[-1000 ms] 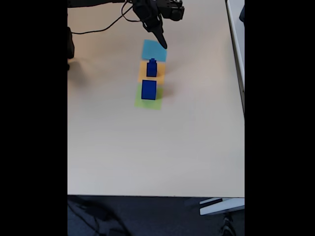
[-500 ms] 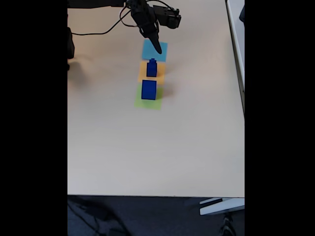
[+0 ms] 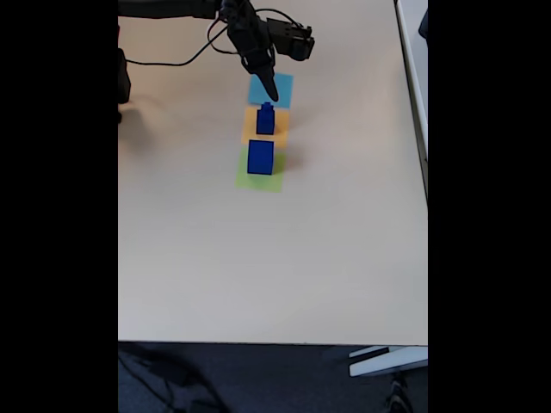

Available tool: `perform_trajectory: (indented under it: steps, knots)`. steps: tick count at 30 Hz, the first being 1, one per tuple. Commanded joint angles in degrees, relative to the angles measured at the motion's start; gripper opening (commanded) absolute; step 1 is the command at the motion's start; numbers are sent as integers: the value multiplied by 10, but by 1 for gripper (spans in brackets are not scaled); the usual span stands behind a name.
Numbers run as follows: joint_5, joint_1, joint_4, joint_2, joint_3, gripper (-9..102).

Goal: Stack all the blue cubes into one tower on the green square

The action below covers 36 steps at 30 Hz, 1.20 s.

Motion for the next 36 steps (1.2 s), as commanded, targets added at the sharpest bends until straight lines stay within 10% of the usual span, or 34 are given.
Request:
perform_trajectory:
  steps: [1, 36]
  knots:
    - [4, 11, -17, 12, 1, 29]
    - [-25, 42, -86, -3, 73, 22]
